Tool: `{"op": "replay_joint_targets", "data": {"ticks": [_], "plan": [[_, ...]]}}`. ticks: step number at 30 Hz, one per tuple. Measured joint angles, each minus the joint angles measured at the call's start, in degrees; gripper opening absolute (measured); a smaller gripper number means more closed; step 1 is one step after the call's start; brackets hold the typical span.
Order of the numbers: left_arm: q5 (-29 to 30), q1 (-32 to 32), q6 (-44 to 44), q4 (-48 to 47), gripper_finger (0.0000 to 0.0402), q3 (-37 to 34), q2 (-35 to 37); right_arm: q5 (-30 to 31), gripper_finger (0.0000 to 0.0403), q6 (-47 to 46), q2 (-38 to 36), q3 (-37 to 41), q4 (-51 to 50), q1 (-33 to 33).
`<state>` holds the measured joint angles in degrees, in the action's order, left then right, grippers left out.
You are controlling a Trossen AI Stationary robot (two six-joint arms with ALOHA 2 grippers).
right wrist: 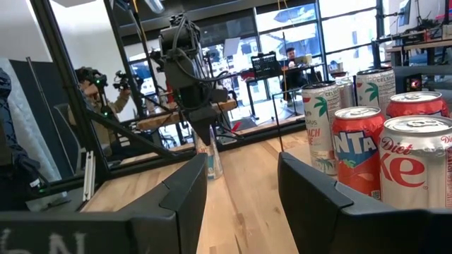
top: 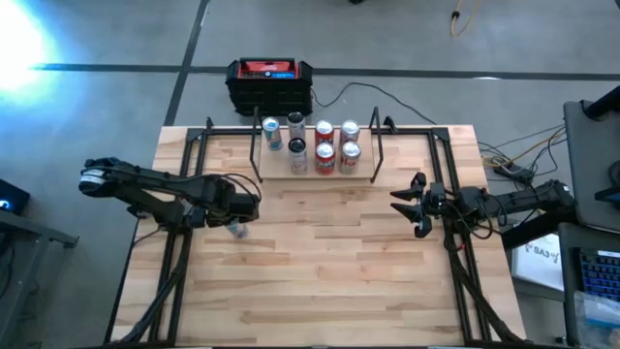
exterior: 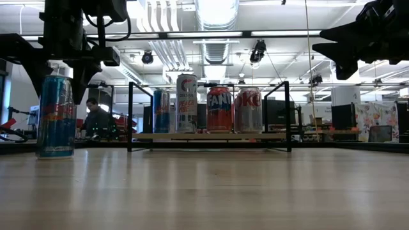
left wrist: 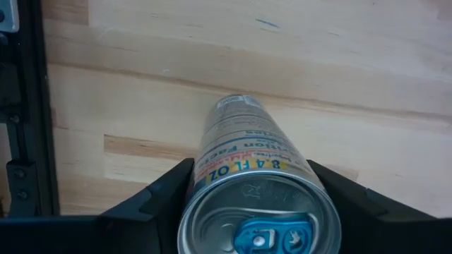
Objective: Place canned beverage on shelf
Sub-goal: Put the blue soda can on the shelf aligned with the other blue soda can
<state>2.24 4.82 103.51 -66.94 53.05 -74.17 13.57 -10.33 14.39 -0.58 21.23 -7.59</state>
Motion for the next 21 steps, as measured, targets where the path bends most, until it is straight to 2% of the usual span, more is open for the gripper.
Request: {"op": "replay_joint_targets", "data": {"ticks": [3, 10, 21], "plan": [[-0.22, 0.00, -2.28, 0.14, 0.0214, 1.56, -0.36, 0.01, 0.0157, 0.00, 0.02, 0.00, 0.00, 0.01], [1.64, -0.35, -13.96, -2.59, 0.0214, 8.35, -2.20, -0.01, 0.0157, 0.00, 0.00, 0.00, -0.01, 0.02], [10.25, -3.67, -30.37, -15.12, 0.0214, 31.86, -14.59, 0.00, 0.0157, 0.00, 0.00, 0.00, -0.02, 0.00]]}}
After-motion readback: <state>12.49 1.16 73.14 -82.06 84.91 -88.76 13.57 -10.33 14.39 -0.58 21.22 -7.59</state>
